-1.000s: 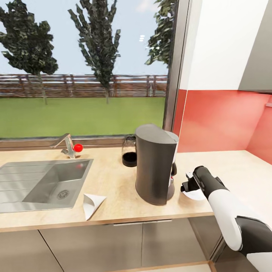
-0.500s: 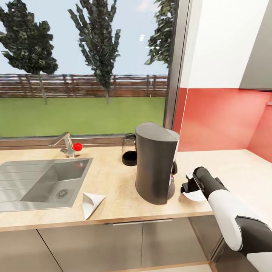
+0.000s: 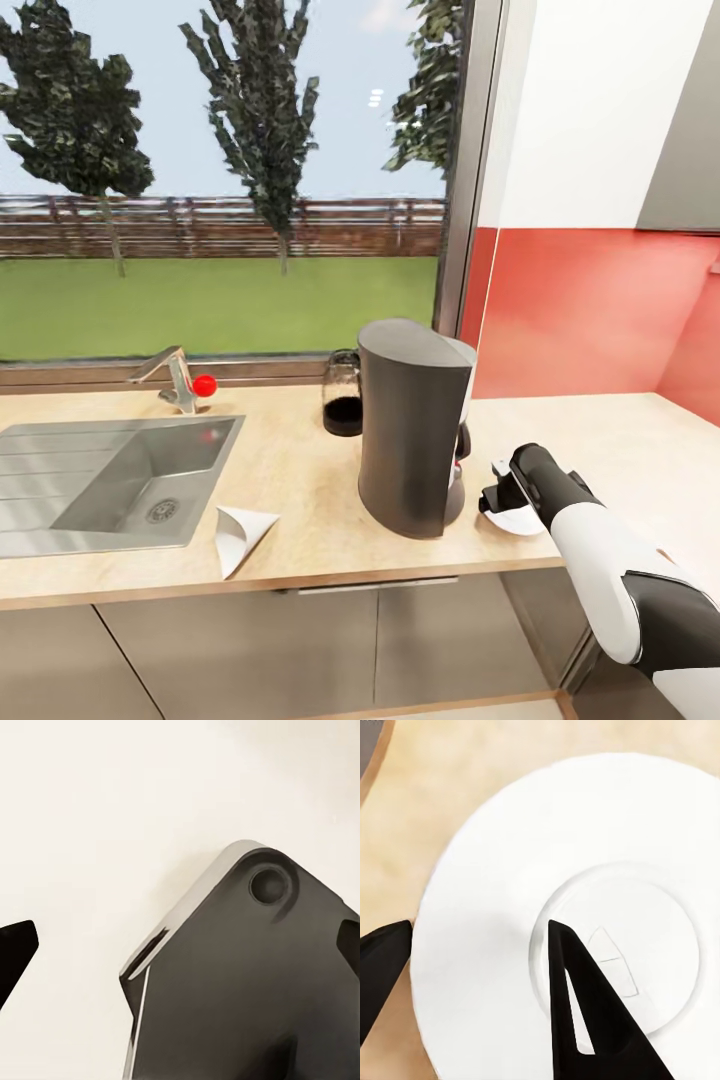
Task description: Set up a coffee station on the kitchen countertop: keep the coffee maker on the countertop, move the bottle of coffee from the kitchen shelf to the counter next to the coffee maker, place a paper coffee filter on top of the coffee maker, put the saucer next to the coffee maker with the coffee cup on the saucer, and place the electric kettle next to the coffee maker.
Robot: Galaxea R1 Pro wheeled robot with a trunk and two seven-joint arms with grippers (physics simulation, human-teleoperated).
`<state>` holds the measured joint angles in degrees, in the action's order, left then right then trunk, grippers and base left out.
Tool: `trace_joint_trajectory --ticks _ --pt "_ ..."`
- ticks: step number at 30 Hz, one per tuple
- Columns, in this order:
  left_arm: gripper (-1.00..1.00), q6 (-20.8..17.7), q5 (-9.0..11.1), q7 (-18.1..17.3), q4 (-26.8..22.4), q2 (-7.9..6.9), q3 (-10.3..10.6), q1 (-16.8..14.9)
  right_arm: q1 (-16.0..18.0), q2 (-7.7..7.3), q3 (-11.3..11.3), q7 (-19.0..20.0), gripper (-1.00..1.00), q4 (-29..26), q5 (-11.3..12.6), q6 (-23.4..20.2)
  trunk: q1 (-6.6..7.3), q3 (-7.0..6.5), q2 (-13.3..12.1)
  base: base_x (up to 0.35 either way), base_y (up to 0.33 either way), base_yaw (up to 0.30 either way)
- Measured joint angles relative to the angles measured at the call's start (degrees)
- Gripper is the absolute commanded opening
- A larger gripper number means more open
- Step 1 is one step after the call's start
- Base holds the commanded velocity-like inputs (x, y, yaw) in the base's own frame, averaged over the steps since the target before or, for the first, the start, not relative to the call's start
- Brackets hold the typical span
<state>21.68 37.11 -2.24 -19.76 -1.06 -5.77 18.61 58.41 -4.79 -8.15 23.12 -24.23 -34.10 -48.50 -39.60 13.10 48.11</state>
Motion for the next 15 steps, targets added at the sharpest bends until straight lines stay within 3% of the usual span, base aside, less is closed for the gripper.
trace_joint_trajectory --ticks 1,9,15 --pt "1.00 0.0 0.0 0.0 0.0 0.00 0.0 0.0 0.0 0.00 0.0 0.0 1.00 0.0 0.0 0.1 -0.01 0.01 0.0 0.000 0.000 0.000" --pt "1.00 0.0 0.0 0.0 0.0 0.00 0.0 0.0 0.0 0.00 0.0 -0.1 1.00 0.0 0.2 0.2 -0.01 0.01 0.0 0.000 0.000 0.000" --pt "1.00 -0.3 0.0 0.0 0.0 -0.02 0.0 0.0 0.0 0.00 0.0 -0.1 1.00 0.0 0.2 0.3 1.31 -1.07 -2.4 0.000 0.000 0.000"
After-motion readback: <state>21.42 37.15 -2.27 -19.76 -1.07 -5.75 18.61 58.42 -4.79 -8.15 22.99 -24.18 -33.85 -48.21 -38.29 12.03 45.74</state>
